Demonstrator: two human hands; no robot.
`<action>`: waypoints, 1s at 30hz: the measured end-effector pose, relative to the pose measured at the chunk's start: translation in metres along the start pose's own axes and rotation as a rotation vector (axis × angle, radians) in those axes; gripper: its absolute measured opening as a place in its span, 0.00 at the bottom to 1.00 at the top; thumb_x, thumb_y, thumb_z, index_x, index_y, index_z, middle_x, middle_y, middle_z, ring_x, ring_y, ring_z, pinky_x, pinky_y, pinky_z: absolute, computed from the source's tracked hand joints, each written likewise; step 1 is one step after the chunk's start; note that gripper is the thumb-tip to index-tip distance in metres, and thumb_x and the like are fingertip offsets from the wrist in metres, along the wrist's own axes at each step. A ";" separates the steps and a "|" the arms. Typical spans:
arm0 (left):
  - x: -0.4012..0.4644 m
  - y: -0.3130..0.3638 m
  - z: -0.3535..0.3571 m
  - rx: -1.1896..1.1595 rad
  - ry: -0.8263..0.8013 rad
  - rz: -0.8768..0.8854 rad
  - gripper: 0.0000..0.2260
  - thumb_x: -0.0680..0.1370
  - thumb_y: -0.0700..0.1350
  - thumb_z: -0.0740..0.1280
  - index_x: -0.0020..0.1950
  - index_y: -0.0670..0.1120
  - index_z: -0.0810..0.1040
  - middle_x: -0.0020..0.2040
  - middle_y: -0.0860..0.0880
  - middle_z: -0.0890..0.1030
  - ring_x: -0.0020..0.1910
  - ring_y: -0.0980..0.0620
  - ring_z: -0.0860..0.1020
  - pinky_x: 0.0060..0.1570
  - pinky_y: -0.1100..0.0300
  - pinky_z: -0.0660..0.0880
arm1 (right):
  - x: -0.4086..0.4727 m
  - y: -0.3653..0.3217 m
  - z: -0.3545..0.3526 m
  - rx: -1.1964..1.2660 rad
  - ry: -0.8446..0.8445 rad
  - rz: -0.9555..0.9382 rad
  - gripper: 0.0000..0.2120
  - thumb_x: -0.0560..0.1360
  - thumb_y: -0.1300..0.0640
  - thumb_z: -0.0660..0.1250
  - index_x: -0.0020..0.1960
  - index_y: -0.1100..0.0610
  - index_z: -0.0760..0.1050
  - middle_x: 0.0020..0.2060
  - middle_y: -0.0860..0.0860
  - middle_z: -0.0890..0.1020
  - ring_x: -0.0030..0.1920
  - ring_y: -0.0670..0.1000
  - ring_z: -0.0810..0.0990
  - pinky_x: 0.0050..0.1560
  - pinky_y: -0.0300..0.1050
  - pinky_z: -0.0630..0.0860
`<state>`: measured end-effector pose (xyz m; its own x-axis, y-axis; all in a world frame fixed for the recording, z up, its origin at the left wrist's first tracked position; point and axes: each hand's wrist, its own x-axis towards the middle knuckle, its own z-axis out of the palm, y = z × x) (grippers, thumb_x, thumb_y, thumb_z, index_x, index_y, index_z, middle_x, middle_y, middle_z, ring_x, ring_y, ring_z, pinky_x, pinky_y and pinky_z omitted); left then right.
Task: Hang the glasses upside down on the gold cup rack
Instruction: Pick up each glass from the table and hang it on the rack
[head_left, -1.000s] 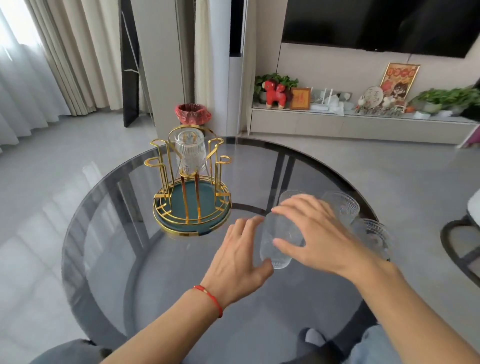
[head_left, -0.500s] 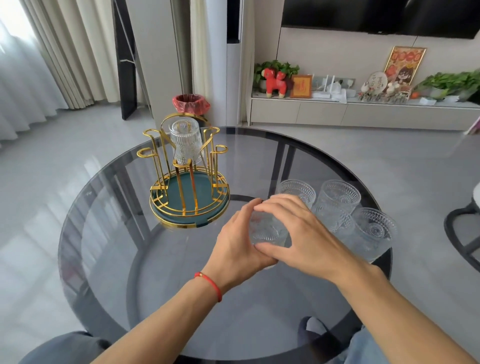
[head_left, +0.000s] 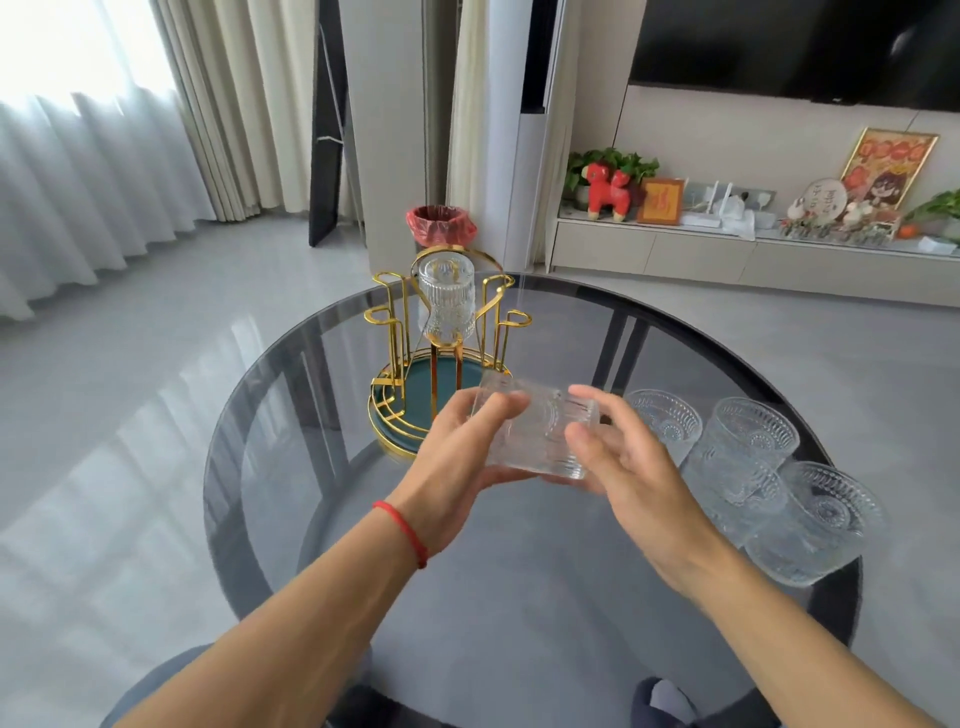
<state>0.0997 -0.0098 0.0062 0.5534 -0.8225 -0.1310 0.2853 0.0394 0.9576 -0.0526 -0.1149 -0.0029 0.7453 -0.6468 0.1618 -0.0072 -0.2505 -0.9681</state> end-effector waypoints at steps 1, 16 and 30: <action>0.001 0.002 -0.004 0.265 0.020 0.109 0.24 0.74 0.61 0.67 0.64 0.48 0.77 0.59 0.49 0.82 0.59 0.50 0.80 0.53 0.46 0.82 | 0.002 -0.004 -0.002 -0.005 0.034 -0.021 0.22 0.76 0.40 0.71 0.69 0.39 0.74 0.56 0.55 0.85 0.59 0.52 0.84 0.67 0.61 0.76; 0.030 -0.022 -0.064 1.623 0.046 0.186 0.24 0.79 0.53 0.64 0.74 0.50 0.68 0.71 0.45 0.70 0.70 0.43 0.67 0.62 0.44 0.73 | 0.163 -0.137 0.015 0.025 0.311 -0.333 0.29 0.70 0.49 0.77 0.70 0.50 0.76 0.57 0.51 0.85 0.55 0.49 0.86 0.53 0.51 0.85; 0.028 -0.027 -0.061 1.663 0.065 0.183 0.24 0.79 0.52 0.62 0.74 0.48 0.68 0.66 0.42 0.73 0.67 0.41 0.67 0.57 0.43 0.73 | 0.251 -0.123 0.118 -0.679 0.034 -0.260 0.33 0.65 0.36 0.76 0.67 0.46 0.78 0.60 0.47 0.80 0.60 0.51 0.77 0.53 0.45 0.70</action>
<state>0.1550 0.0010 -0.0385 0.5247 -0.8505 0.0367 -0.8424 -0.5125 0.1662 0.2142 -0.1620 0.1342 0.7581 -0.5251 0.3867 -0.2535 -0.7836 -0.5672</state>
